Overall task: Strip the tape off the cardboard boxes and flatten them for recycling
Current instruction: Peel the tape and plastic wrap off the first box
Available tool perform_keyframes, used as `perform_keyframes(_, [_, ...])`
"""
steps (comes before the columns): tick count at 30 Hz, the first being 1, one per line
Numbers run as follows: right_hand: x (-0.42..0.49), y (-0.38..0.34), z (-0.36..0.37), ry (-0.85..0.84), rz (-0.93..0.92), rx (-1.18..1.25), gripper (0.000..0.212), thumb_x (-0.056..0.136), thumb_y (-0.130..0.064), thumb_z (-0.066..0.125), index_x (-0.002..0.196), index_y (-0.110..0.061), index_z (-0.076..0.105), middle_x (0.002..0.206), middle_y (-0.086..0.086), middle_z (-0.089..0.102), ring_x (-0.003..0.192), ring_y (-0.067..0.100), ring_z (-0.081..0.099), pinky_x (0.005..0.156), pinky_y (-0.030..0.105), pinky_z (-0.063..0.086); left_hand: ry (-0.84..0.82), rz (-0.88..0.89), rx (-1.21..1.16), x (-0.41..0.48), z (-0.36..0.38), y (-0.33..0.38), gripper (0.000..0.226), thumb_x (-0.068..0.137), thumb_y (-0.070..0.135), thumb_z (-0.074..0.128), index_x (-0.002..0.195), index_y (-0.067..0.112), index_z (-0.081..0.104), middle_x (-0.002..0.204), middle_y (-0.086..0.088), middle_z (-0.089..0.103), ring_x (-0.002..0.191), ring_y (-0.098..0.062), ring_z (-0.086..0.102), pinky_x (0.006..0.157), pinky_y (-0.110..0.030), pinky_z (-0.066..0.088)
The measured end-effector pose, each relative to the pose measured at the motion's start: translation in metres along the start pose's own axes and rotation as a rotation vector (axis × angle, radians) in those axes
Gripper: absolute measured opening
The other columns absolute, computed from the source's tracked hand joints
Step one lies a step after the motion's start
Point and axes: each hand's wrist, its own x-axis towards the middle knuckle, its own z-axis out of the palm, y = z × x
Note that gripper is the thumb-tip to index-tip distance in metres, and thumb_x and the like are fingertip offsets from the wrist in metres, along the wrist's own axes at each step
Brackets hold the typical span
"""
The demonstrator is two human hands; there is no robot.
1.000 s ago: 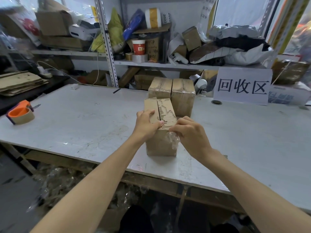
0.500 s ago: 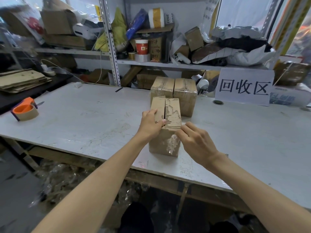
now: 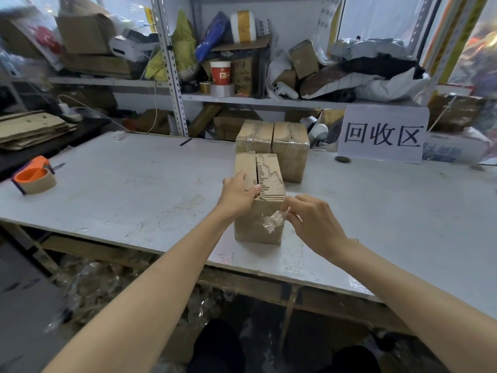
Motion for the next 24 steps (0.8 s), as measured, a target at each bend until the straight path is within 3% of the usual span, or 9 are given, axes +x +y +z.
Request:
perform_keyframes(4, [0.001,0.002,0.001,-0.012,0.049,0.024,0.019,0.083,0.001,0.064,0.098,-0.01,0.068,0.09,0.009,0.07,0.075,0.029,0.063,0.068,0.039,0.052,0.004,0.007,0.001,-0.001,-0.003,-0.002,0.058,0.099,0.033,0.056,0.15,0.012,0.037,0.147,-0.014,0.043,0.129,-0.027,0.047,0.108,-0.037,0.04])
perform_keyframes(8, [-0.003,0.004,0.006,-0.009,0.171,0.133,0.012,0.082,0.004,0.064,0.087,-0.007,0.066,0.086,0.009,0.071,0.076,0.026,0.064,0.071,0.041,0.053,-0.006,0.009,-0.004,-0.003,-0.005,-0.001,0.062,0.1,0.034,0.056,0.153,0.011,0.032,0.15,-0.013,0.041,0.132,-0.027,0.045,0.108,-0.036,0.04])
perform_keyframes(13, [-0.002,0.006,0.004,-0.055,0.296,0.192,0.017,0.08,0.004,0.066,0.08,-0.013,0.067,0.074,0.002,0.068,0.068,0.017,0.059,0.065,0.029,0.05,-0.008,0.015,0.002,-0.003,-0.005,0.0,0.058,0.101,0.033,0.053,0.151,0.01,0.035,0.15,-0.015,0.039,0.131,-0.028,0.045,0.103,-0.032,0.039])
perform_keyframes(15, [-0.002,0.007,0.002,-0.059,0.331,0.225,0.019,0.078,0.004,0.066,0.077,-0.014,0.067,0.069,-0.002,0.066,0.065,0.017,0.06,0.064,0.032,0.052,-0.023,0.016,-0.002,-0.002,-0.006,-0.001,0.06,0.1,0.037,0.051,0.151,0.01,0.036,0.15,-0.016,0.039,0.131,-0.029,0.046,0.1,-0.029,0.039])
perform_keyframes(18, [-0.004,0.008,0.0,-0.053,0.36,0.333,0.009,0.074,-0.009,0.069,0.08,-0.015,0.066,0.071,0.0,0.067,0.069,0.018,0.063,0.063,0.033,0.055,-0.12,0.001,-0.048,-0.002,-0.012,-0.008,0.085,0.091,0.049,0.063,0.156,0.012,0.022,0.148,-0.013,0.038,0.127,-0.026,0.049,0.104,-0.033,0.045])
perform_keyframes(20, [-0.004,0.001,-0.001,-0.07,0.396,0.43,0.027,0.07,-0.032,0.078,0.085,-0.016,0.063,0.079,-0.001,0.066,0.074,0.016,0.063,0.063,0.028,0.053,-0.124,0.022,-0.011,-0.005,-0.014,-0.011,0.096,0.086,0.053,0.068,0.157,0.012,0.018,0.142,-0.012,0.043,0.122,-0.025,0.053,0.1,-0.035,0.049])
perform_keyframes(22, [-0.001,-0.005,0.0,-0.017,0.457,0.433,0.044,0.065,-0.048,0.081,0.084,-0.015,0.061,0.081,0.0,0.064,0.074,0.014,0.062,0.063,0.026,0.051,-0.053,0.057,0.019,-0.009,-0.011,-0.012,0.092,0.086,0.054,0.067,0.155,0.011,0.023,0.138,-0.012,0.046,0.119,-0.025,0.054,0.093,-0.031,0.049])
perform_keyframes(24, [0.006,-0.011,-0.004,0.059,0.491,0.441,0.04,0.065,-0.039,0.083,0.083,-0.011,0.061,0.079,0.002,0.064,0.073,0.016,0.062,0.062,0.025,0.052,0.049,0.062,0.011,-0.014,-0.009,-0.008,0.084,0.087,0.055,0.065,0.151,0.01,0.032,0.133,-0.012,0.048,0.114,-0.025,0.053,0.084,-0.028,0.043])
